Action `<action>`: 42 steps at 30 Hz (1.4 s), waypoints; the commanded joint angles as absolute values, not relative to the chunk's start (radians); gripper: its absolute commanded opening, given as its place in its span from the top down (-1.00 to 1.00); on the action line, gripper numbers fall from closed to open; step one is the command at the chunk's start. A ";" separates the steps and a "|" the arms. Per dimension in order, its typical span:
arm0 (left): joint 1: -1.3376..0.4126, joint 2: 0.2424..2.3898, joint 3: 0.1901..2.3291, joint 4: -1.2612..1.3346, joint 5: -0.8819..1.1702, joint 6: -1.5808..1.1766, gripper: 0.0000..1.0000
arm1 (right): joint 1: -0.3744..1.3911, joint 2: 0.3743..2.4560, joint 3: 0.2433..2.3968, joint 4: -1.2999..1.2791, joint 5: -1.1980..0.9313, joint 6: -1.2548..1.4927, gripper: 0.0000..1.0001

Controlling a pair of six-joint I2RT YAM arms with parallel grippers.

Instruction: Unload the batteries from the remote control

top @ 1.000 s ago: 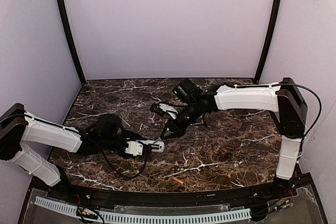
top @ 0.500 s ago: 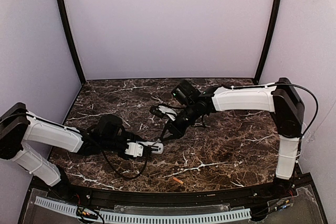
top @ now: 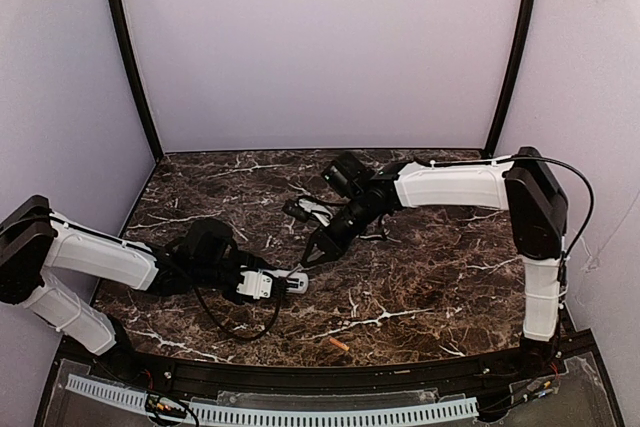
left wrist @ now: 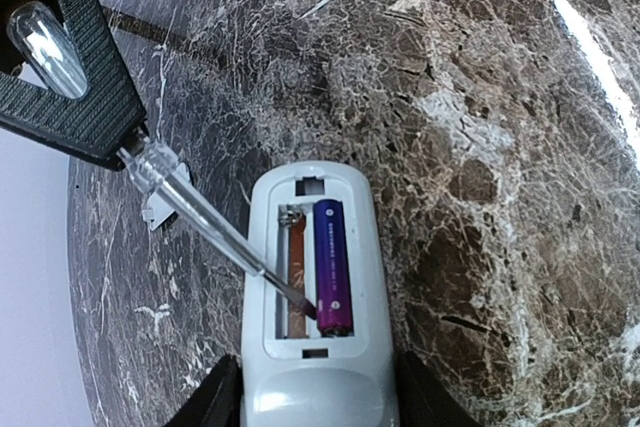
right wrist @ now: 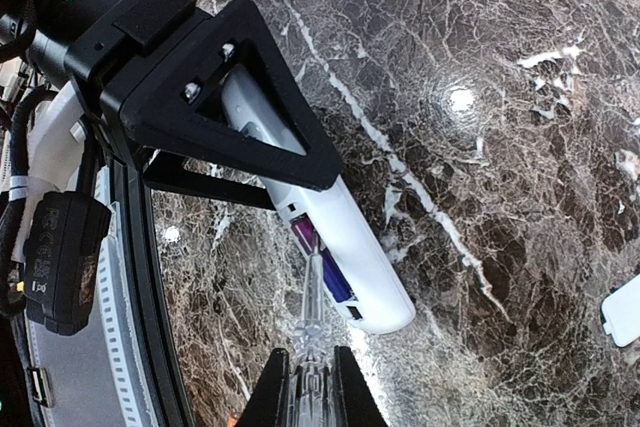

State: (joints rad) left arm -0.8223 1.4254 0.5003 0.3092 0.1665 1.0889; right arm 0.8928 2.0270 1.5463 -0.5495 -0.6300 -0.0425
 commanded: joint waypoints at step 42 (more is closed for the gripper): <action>-0.822 1.358 0.557 0.305 0.226 1.087 0.99 | 0.884 2.095 1.631 -0.661 -0.532 -0.062 1.00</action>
